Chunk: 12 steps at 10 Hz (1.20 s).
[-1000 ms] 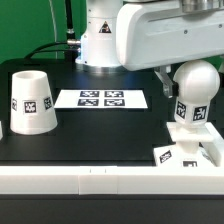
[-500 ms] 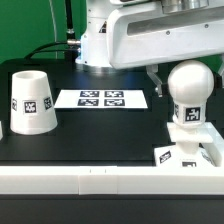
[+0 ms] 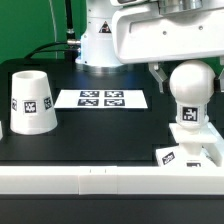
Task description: Assemble lamp
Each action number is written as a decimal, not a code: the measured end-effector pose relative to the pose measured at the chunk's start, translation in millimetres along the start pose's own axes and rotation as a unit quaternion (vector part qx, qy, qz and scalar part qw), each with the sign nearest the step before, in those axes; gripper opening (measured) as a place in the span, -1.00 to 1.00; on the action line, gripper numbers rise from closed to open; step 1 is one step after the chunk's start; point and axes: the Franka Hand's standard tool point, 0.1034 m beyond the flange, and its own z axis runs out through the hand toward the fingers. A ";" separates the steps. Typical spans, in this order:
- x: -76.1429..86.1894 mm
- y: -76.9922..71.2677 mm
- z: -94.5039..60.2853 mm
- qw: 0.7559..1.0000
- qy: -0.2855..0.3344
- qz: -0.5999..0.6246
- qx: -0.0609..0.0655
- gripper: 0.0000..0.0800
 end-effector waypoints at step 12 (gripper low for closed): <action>-6.6 -4.1 0.7 0.983 -0.021 0.184 0.006 0.74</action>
Offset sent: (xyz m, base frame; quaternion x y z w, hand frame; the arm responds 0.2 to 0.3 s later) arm 0.0008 0.0029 -0.0065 -0.0237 0.0177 0.2928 0.9557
